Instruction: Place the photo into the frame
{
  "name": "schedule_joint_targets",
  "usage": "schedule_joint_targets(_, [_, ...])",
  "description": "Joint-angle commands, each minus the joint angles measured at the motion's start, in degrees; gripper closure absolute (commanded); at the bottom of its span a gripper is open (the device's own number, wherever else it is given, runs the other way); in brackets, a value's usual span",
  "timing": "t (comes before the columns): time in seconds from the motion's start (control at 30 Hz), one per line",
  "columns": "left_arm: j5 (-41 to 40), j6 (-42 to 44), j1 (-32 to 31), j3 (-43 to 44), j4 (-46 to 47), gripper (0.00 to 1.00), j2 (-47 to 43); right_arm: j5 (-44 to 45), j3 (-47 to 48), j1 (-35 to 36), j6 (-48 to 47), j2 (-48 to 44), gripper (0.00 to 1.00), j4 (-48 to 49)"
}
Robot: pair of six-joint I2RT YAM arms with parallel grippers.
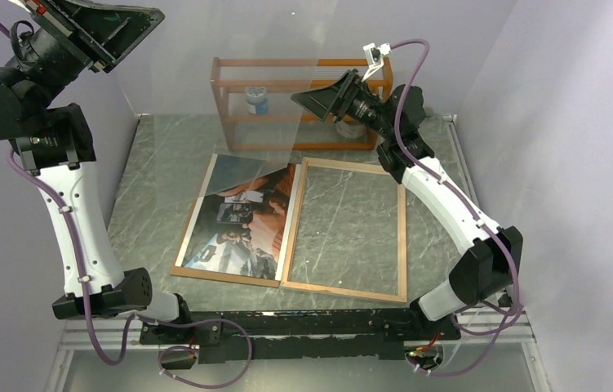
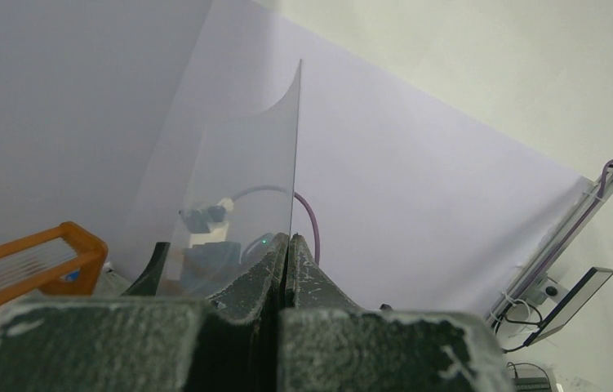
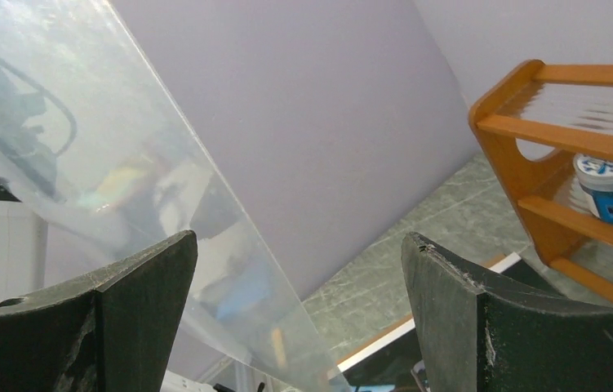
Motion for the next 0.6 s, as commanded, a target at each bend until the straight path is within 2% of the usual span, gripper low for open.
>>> schedule_joint_targets(0.0, [-1.88,-2.38,-0.36,1.84,2.72,0.97,-1.20,-4.14,4.07,-0.16,1.09,0.80,0.01,9.20])
schedule_joint_targets(0.1, [-1.61,-2.24,-0.36,2.30,2.07,0.97,-1.25,-9.53,3.25,-0.17,3.20,1.05,0.04,16.37])
schedule_joint_targets(0.27, [-1.97,0.01,-0.36,4.03,-1.77,0.97,-0.66,-19.39,-0.12,-0.16,17.23,1.96,0.20,37.54])
schedule_joint_targets(0.33, [-2.20,-0.16,-0.36,4.06,-1.52,0.97,-0.31,-21.11,-1.12,-0.14,21.40,1.96,0.25,42.45])
schedule_joint_targets(0.57, [-2.90,1.47,-0.36,3.66,-3.23,0.98,-0.10,-20.10,-6.15,-0.21,17.97,-1.91,0.37,39.66])
